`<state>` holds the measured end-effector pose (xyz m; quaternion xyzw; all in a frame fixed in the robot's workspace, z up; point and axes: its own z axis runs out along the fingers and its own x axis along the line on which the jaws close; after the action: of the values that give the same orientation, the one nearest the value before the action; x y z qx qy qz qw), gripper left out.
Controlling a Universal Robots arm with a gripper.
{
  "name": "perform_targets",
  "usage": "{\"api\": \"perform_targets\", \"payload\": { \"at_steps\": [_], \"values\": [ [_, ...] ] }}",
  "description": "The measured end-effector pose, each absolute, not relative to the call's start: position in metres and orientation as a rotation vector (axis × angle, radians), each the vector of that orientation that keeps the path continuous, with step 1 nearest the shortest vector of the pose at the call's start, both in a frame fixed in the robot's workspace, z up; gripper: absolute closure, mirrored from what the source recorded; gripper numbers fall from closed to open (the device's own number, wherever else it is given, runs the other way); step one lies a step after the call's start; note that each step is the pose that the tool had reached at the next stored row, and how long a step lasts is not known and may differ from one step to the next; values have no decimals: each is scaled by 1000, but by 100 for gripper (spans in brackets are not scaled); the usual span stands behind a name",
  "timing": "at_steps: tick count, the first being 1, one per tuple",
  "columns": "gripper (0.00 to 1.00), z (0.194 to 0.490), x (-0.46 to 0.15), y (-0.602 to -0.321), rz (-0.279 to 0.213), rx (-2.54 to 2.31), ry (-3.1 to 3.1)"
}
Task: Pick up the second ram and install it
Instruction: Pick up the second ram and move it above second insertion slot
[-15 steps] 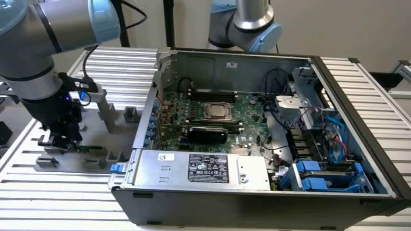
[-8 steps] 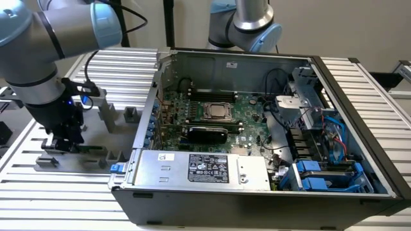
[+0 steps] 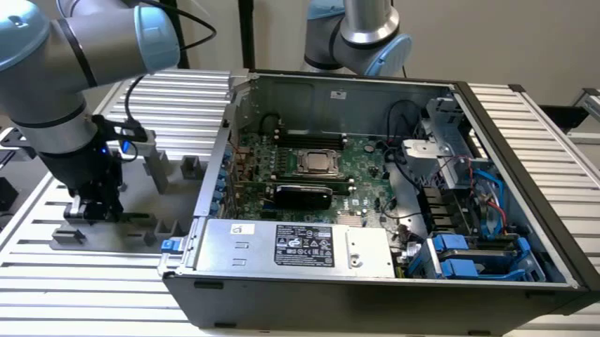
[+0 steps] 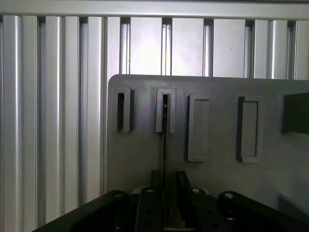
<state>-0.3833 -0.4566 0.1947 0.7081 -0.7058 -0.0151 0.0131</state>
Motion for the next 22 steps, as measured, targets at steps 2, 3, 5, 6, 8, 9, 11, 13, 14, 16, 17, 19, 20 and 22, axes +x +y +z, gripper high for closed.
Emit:
{"api": "perform_targets", "payload": {
  "at_steps": [2,3,5,6,8,9,11,13,14,16,17,19,20,22],
  "values": [
    [0,194,-383,-457,-47,2207,-2199],
    [0,193,-383,-457,-47,2207,-2199],
    [0,192,-383,-457,-47,2207,-2199],
    [0,192,-383,-457,-47,2206,-2199],
    [0,192,-383,-457,-47,2206,-2199],
    [0,192,-383,-457,-47,2206,-2199],
    [100,192,-383,-457,-47,2206,-2199],
    [100,192,-383,-457,-47,2206,-2199],
    [100,192,-383,-457,-47,2206,-2199],
    [100,192,-383,-457,-47,2206,-2199],
    [100,192,-383,-457,-47,2205,-2200],
    [100,192,-383,-457,-47,2201,-2204],
    [100,192,-383,-457,-47,2198,-2208],
    [100,192,-383,-457,-47,2186,-2219]
  ]
}}
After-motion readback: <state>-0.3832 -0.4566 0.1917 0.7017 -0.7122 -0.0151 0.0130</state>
